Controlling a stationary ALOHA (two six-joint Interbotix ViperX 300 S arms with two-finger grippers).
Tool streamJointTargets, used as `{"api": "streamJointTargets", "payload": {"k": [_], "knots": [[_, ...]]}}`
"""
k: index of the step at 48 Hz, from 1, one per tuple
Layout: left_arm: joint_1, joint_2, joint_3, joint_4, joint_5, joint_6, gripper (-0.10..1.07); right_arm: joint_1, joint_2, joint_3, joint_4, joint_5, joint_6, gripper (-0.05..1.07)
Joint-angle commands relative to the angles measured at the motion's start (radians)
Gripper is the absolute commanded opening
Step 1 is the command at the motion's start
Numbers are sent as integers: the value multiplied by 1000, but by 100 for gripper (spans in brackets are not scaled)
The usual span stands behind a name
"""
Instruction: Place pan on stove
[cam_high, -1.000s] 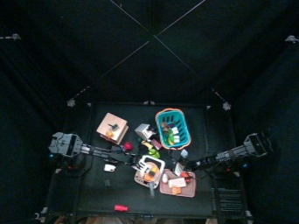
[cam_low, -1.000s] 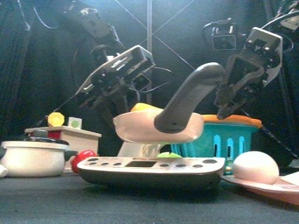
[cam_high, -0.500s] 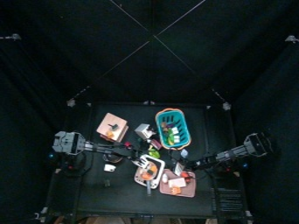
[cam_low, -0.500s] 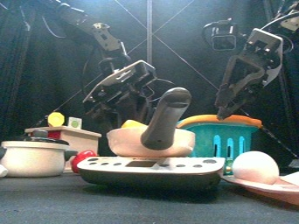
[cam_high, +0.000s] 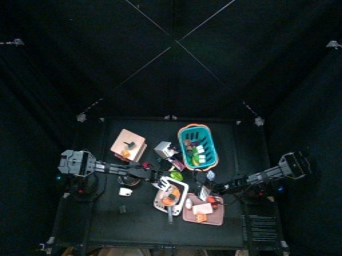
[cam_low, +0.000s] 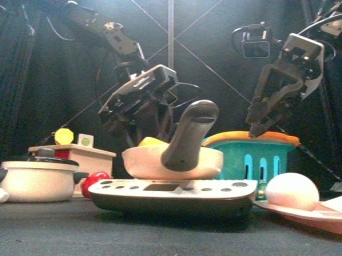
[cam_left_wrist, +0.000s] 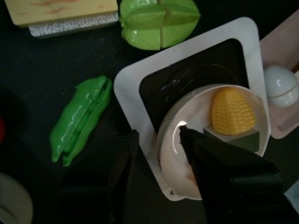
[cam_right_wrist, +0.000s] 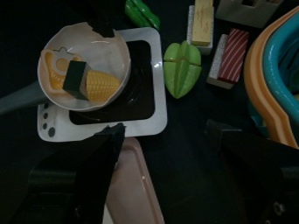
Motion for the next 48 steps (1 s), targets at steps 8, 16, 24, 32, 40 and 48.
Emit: {"api": "streamJointTargets", "payload": {"k": [8,16,24,32,40,48], "knots": [[-20,-64,-2,63,-26,-5,82,2,-11,-15,0,-2,2,103],[-29,-66,20,63,-67,-5,82,2,-8,-17,6,-2,2,103],[-34,-86,38,66,-75,-3,82,2,-6,-15,3,-2,0,103],[-37,-141,67,107,-77,-3,81,3,8,-12,15,-2,11,103],[-49,-190,103,129,-89,-3,81,11,29,-29,72,-2,3,103],[-77,-233,143,129,-130,-5,82,38,43,-37,84,-2,0,103]]}}
